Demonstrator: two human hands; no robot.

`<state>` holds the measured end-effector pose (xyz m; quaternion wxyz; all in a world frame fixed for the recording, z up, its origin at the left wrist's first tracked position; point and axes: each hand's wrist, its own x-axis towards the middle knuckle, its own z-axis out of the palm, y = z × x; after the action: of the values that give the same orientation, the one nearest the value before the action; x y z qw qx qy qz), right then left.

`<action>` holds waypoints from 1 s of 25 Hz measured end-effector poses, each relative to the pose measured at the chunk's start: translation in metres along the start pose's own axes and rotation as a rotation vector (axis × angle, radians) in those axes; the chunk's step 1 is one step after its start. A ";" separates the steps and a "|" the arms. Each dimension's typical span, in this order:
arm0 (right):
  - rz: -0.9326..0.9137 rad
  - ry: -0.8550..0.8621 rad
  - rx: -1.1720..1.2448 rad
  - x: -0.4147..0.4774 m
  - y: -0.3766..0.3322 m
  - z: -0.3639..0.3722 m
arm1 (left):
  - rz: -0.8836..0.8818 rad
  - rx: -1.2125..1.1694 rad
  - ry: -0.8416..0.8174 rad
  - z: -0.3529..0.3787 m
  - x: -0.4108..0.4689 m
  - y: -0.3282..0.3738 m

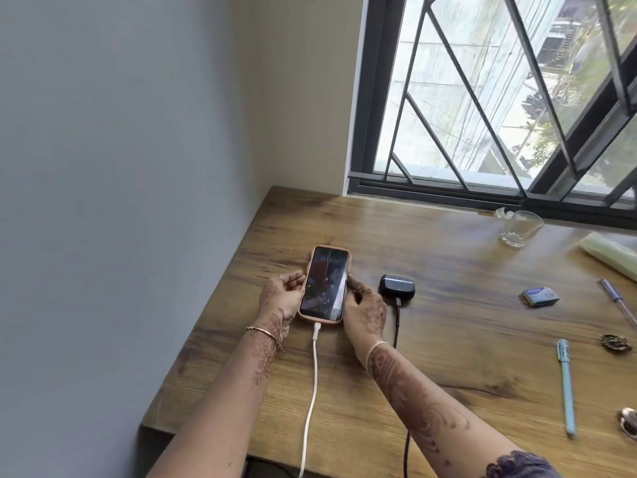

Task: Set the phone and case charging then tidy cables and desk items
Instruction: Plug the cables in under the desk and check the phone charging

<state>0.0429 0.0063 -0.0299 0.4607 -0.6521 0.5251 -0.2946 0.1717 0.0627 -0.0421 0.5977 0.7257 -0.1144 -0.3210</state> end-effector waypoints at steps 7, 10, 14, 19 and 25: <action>0.022 0.018 0.123 0.000 0.004 0.001 | -0.021 -0.183 -0.082 -0.007 -0.001 -0.002; 0.009 0.010 0.174 -0.001 0.006 0.003 | -0.005 -0.205 -0.139 -0.011 -0.003 0.000; -0.025 0.000 0.216 -0.002 0.009 0.003 | 0.011 -0.228 -0.192 -0.011 -0.006 0.002; -0.038 -0.036 0.263 -0.003 0.009 -0.003 | -0.004 -0.329 -0.216 -0.014 -0.006 0.000; 0.007 -0.088 0.312 0.000 0.005 -0.011 | 0.018 -0.355 -0.210 -0.015 -0.008 -0.002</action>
<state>0.0314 0.0031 -0.0296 0.5800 -0.5831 0.4545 -0.3420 0.1741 0.0793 -0.0404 0.7039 0.5703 -0.1242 -0.4049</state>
